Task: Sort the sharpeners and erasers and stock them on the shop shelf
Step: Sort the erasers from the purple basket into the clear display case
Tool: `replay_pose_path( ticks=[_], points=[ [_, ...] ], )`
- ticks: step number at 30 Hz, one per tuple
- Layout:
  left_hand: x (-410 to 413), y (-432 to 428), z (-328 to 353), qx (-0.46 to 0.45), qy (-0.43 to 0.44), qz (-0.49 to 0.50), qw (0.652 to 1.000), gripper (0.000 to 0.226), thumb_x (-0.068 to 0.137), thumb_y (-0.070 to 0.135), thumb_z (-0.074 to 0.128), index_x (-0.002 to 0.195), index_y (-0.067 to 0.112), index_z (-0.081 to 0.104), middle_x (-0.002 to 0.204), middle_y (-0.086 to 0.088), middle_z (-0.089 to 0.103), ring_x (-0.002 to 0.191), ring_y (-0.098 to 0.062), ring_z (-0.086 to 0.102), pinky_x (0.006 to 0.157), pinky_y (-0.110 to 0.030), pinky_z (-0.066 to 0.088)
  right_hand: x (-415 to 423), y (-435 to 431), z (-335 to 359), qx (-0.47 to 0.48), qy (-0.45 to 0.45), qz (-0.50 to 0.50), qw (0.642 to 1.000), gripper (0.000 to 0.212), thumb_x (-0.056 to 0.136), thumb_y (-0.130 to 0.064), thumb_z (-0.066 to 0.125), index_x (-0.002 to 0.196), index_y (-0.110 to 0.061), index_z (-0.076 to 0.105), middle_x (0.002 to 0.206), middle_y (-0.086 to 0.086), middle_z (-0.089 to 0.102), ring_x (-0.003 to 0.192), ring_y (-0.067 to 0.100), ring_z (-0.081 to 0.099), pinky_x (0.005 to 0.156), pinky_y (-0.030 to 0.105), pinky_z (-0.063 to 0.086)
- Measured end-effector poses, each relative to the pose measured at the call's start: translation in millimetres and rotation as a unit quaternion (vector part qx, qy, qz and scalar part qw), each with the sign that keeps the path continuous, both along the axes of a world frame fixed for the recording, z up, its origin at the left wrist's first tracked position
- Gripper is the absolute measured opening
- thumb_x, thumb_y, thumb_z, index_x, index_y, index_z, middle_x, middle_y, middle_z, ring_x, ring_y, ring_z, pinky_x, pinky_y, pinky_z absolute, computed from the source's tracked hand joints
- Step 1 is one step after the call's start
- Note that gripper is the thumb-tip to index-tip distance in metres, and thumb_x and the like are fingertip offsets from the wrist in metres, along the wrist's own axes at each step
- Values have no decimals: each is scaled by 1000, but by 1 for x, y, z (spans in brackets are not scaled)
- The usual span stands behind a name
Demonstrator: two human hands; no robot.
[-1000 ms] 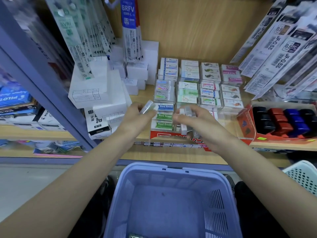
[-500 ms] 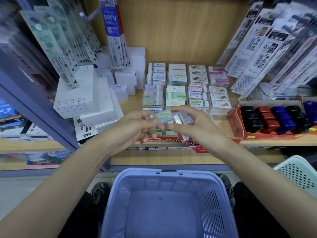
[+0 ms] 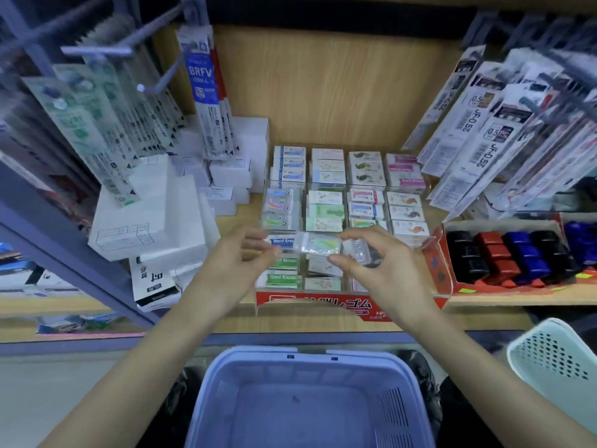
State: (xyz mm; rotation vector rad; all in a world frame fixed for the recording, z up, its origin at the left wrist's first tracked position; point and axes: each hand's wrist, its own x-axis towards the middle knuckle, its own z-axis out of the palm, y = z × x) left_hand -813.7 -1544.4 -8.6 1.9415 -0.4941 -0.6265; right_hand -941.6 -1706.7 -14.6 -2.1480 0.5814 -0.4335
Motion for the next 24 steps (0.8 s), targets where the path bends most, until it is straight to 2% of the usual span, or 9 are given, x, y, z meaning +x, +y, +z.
replay_pose_path(
  ticks=[2,4,8,10,13,15,19,22,24],
  points=[
    [-4,-5,1,-78,184,23,980,29,81,35,66,102,15,63,101,0,72,92,-9,69,85,-25,49,4,5,0,43,-30,-29,998,24,76,-29,75,87,-42,58,102,-21,59,90,-15,50,71,1,38],
    [-9,-15,0,-126,291,25,948,41,75,38,65,104,10,64,100,-3,74,95,-12,69,88,-28,50,10,12,-1,49,-55,-43,996,25,75,-26,77,85,-38,58,98,-19,61,83,-6,54,67,6,39],
    [-11,-31,-10,-204,336,94,915,15,84,15,65,92,6,56,95,-16,70,84,-21,71,76,-27,58,21,15,-9,31,-45,-10,998,24,74,-29,77,87,-33,58,96,-15,61,90,0,54,71,15,43],
    [-10,-36,-14,-217,335,112,910,11,86,8,63,94,7,55,102,-29,63,82,-26,65,70,-27,58,23,15,-13,-17,-18,37,999,22,75,-31,77,90,-30,62,95,-12,61,86,3,55,71,25,48],
    [0,-41,-9,-210,285,105,929,15,89,1,56,101,10,58,105,-23,63,81,-21,64,71,-27,56,22,13,-12,-47,38,66,996,23,77,-33,75,96,-27,64,98,-9,61,84,8,57,71,35,51],
    [20,-45,0,-173,167,117,964,22,93,2,50,98,21,60,95,-9,63,73,-10,62,68,-23,50,23,6,-4,-18,78,40,996,20,80,-36,72,96,-28,62,99,-11,60,81,5,54,72,27,49],
    [72,-68,7,-78,-59,89,991,15,95,13,53,106,21,59,96,-3,61,64,2,57,58,-14,43,21,-12,9,87,77,-23,993,12,85,-32,67,92,-24,62,83,-10,59,59,1,50,49,10,36],
    [87,-90,-6,-36,-134,42,989,20,88,11,63,105,13,52,79,3,48,64,-8,53,52,-11,42,20,-17,14,129,67,-35,989,10,85,-30,68,91,-24,63,86,-11,61,64,2,52,50,7,36],
    [92,-97,-18,-21,-140,53,988,21,85,13,68,97,13,51,72,4,44,72,-19,50,57,-21,46,20,-19,16,147,59,-43,986,10,85,-30,68,92,-23,64,88,-8,63,70,6,55,52,7,36]
  ],
)
